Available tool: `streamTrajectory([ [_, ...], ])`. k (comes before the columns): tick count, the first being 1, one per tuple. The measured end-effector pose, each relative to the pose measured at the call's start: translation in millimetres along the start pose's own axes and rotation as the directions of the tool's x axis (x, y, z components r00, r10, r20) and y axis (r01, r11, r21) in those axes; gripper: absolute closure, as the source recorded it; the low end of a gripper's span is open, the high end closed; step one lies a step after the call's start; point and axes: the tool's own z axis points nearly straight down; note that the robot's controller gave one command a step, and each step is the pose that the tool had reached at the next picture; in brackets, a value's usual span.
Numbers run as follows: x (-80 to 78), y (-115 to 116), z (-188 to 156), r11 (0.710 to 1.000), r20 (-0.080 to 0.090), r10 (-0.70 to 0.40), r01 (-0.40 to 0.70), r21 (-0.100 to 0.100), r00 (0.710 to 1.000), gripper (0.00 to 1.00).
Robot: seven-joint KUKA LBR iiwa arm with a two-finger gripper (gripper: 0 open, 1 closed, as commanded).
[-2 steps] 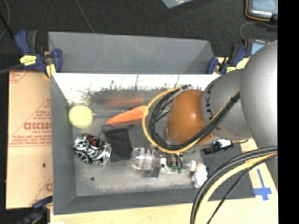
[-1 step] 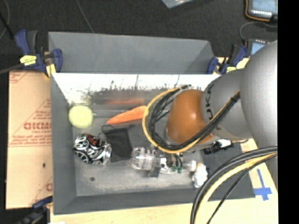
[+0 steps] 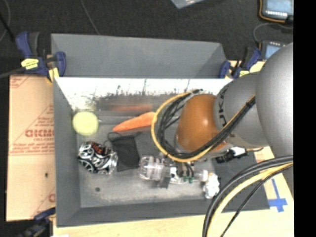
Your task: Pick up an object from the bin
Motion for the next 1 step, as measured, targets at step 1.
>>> streamTrajectory([
  [1, 0.9, -0.3, -19.8, 1.0, -0.003, -0.001, 0.001, 0.0, 1.0, 1.0],
])
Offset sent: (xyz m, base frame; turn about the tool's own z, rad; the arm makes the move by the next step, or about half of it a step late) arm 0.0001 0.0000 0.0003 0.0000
